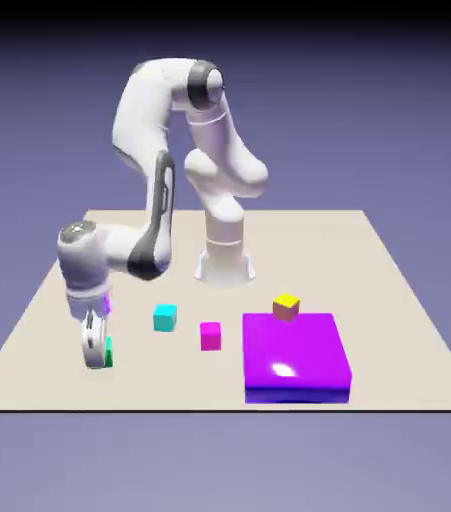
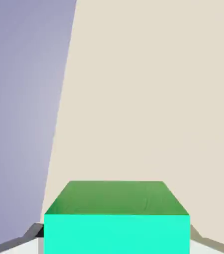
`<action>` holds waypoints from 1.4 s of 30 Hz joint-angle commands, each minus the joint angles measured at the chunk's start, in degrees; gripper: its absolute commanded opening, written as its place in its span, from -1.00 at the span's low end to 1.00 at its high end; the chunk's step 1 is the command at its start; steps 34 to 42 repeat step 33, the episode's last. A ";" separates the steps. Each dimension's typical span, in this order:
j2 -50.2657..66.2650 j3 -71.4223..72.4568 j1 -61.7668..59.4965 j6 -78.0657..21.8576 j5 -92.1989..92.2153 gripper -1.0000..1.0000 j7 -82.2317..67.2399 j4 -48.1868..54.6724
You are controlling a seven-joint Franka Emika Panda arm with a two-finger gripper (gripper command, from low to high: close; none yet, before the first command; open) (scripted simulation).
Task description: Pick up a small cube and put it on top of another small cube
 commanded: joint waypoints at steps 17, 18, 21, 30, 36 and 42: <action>-33.65 24.66 -1.67 3.18 22.15 -1.00 10.61 -35.30; -35.25 25.84 -1.75 3.33 23.21 -1.00 11.11 -36.98; -31.14 22.44 0.35 7.17 18.23 -1.00 14.50 -37.01; -14.90 9.04 8.63 22.33 -1.42 1.00 27.88 -37.10; -19.01 12.43 6.53 18.49 3.56 1.00 24.49 -37.08; -19.01 12.43 6.53 18.49 3.56 1.00 24.49 -37.08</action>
